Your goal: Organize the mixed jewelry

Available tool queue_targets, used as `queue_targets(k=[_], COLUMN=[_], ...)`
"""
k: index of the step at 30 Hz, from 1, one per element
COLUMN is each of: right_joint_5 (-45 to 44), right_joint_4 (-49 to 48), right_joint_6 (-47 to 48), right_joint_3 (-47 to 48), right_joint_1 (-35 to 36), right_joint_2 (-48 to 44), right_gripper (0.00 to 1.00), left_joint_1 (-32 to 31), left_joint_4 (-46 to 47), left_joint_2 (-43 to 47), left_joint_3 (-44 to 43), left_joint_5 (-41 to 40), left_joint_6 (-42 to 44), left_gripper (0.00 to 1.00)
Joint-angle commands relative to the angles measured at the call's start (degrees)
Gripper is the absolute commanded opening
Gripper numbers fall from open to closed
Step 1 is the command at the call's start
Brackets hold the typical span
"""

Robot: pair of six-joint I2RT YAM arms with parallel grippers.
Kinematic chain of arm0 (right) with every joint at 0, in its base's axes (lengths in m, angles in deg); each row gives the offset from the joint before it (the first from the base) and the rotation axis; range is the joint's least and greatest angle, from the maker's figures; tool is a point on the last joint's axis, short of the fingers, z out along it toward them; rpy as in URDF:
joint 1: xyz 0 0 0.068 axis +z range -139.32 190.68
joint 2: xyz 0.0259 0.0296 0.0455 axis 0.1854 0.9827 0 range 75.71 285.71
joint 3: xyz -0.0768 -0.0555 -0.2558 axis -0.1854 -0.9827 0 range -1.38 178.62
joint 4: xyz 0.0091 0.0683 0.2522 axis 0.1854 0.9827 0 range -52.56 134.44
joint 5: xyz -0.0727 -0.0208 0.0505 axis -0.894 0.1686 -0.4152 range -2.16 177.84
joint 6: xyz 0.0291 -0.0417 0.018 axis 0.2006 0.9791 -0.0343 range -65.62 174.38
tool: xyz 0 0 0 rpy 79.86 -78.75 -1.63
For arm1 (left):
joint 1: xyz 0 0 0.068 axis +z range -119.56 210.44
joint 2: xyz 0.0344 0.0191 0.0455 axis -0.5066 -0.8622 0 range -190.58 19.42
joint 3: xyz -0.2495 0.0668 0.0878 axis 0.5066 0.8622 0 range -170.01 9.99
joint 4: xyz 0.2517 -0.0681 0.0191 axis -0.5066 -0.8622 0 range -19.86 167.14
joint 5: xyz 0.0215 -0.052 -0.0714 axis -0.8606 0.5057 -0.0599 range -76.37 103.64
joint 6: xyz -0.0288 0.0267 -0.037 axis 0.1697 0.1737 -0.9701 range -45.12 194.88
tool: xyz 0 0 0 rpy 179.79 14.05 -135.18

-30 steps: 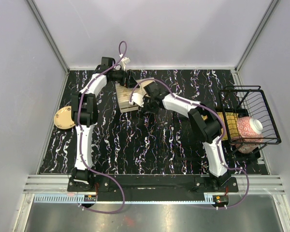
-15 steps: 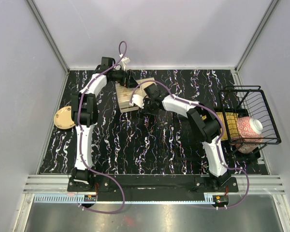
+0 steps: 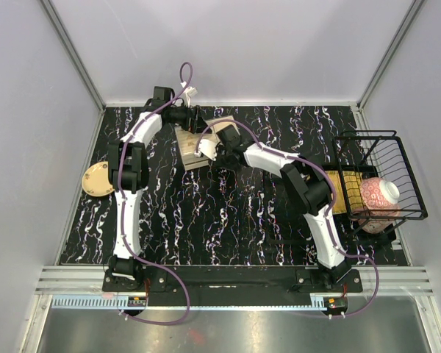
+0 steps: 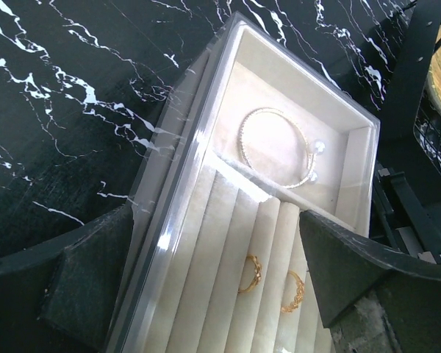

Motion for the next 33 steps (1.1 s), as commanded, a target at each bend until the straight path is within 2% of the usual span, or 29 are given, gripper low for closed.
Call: queue_targets(k=[1, 13, 33], right_joint_5=[-3.3, 1.4, 2.5], right_joint_4=[-3.2, -2.1, -1.4], right_joint_6=[-1.2, -7.4, -25.7], right_joint_3=[2.0, 1.5, 12.4], right_joint_1=[-0.3, -0.3, 1.9], right_joint_2=[2.4, 0.0, 6.0], right_gripper=[0.36, 0.33, 0.34], left_joint_1=[-0.4, -0.5, -0.4], left_joint_4=[-0.9, -0.2, 2.1], left_joint_2=[2.0, 1.7, 1.7], left_joint_3=[-0.2, -0.5, -0.7], left_joint_5=[1.5, 1.9, 4.2], left_joint_6=[-0.7, -1.7, -4.7], left_gripper=[0.96, 0.96, 0.97])
